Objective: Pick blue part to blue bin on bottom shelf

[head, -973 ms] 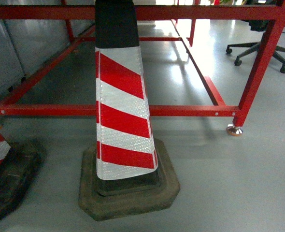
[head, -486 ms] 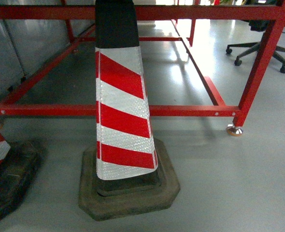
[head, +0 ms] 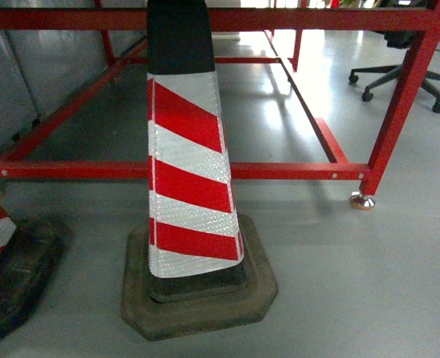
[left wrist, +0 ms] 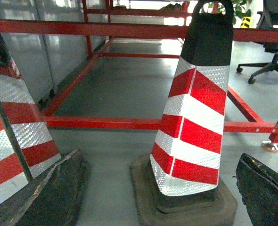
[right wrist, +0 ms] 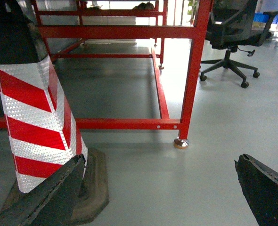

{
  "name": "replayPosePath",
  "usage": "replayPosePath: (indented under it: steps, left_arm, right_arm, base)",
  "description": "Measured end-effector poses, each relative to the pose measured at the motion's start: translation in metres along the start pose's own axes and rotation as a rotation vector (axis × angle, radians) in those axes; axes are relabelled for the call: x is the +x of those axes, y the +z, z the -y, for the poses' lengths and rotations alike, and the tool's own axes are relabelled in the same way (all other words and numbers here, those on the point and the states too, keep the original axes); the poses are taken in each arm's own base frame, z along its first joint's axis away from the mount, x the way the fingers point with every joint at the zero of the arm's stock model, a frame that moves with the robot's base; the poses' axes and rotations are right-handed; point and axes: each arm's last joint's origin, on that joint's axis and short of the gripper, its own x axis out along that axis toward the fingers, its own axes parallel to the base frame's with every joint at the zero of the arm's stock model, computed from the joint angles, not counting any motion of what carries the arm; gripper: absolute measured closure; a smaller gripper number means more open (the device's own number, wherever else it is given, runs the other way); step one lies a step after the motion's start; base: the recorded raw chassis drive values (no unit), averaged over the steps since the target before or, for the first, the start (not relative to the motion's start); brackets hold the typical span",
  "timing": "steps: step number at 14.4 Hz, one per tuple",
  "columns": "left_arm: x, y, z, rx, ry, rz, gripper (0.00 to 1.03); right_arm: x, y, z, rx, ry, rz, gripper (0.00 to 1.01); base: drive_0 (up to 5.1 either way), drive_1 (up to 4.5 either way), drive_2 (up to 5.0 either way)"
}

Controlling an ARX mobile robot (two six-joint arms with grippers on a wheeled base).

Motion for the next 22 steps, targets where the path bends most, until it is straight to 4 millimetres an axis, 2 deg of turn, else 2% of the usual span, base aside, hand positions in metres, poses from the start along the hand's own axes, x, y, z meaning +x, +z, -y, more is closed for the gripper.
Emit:
replayPosePath:
  steps: [22]
  left_arm:
    - [0.0000, 0.0000, 0.0000, 0.007, 0.002, 0.000, 0.05]
  right_arm:
    - [0.0000, 0.0000, 0.0000, -0.001, 0.001, 0.000, 0.03]
  base:
    - [0.0, 0.00, 0.0]
